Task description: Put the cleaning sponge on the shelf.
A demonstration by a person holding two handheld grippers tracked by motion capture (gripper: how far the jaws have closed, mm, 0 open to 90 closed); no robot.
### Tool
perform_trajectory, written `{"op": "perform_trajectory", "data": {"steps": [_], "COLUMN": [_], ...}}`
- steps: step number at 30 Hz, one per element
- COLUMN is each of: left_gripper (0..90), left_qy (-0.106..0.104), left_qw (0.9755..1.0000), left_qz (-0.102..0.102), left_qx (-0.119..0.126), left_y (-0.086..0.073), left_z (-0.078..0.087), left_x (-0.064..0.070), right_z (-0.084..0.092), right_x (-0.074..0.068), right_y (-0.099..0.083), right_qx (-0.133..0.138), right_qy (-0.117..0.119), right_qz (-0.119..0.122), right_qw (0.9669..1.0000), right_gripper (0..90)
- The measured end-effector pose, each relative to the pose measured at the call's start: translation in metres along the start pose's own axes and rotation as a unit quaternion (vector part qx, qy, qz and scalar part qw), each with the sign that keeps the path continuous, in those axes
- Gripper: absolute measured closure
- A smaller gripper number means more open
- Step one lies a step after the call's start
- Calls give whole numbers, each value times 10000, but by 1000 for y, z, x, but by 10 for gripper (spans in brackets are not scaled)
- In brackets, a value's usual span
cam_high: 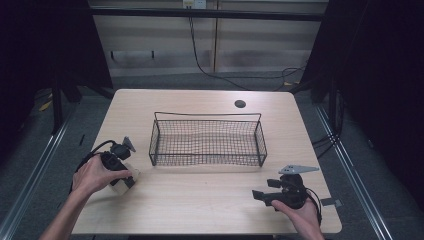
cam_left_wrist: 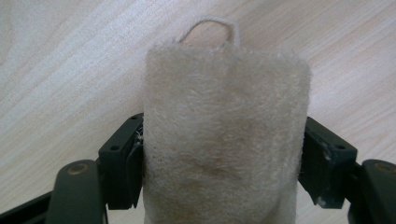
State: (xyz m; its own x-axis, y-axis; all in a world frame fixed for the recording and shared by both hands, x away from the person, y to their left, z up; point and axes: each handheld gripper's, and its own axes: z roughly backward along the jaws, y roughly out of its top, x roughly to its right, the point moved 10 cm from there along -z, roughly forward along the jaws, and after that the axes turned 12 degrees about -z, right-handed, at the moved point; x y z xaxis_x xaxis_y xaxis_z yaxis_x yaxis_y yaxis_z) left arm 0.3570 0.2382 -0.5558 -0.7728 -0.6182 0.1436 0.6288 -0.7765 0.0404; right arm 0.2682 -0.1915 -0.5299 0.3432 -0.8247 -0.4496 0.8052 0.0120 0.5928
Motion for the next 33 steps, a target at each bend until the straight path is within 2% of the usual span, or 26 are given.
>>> {"op": "perform_trajectory", "data": {"steps": [3, 5, 12, 14, 19, 23, 33], "left_gripper": [276, 276, 277, 277, 277, 277, 277], "left_qy": [126, 166, 52, 49, -47, -150, -256], "left_qw": [9999, 9998, 9999, 9997, 9995, 9983, 9965], "left_qz": [-26, 46, 52, 133, 83, 117, 101], "left_qx": [-35, -36, 98, 175, 311, 551, 785], "left_y": [-1, -2, -4, -4, -3, 0, -4], "left_z": [1, 2, 11, 13, 23, 31, 48], "left_x": [-3, -4, -2, -2, 2, 5, 8], "right_z": [0, 0, 0, 0, 0, 0, 0], "right_x": [1, 1, 1, 1, 1, 1, 0], "right_y": [0, 0, 0, 0, -1, -1, -1], "right_qx": [-13, -12, -22, -27, -27, -36, -36], "right_qy": [-11, -12, -17, -19, -19, -22, -9], "right_qz": [-30, -35, -34, -29, -41, -57, -58], "right_qw": [10000, 10000, 10000, 10000, 10000, 10000, 10000], "right_gripper": [202, 202, 202, 202, 202, 202, 202]}}
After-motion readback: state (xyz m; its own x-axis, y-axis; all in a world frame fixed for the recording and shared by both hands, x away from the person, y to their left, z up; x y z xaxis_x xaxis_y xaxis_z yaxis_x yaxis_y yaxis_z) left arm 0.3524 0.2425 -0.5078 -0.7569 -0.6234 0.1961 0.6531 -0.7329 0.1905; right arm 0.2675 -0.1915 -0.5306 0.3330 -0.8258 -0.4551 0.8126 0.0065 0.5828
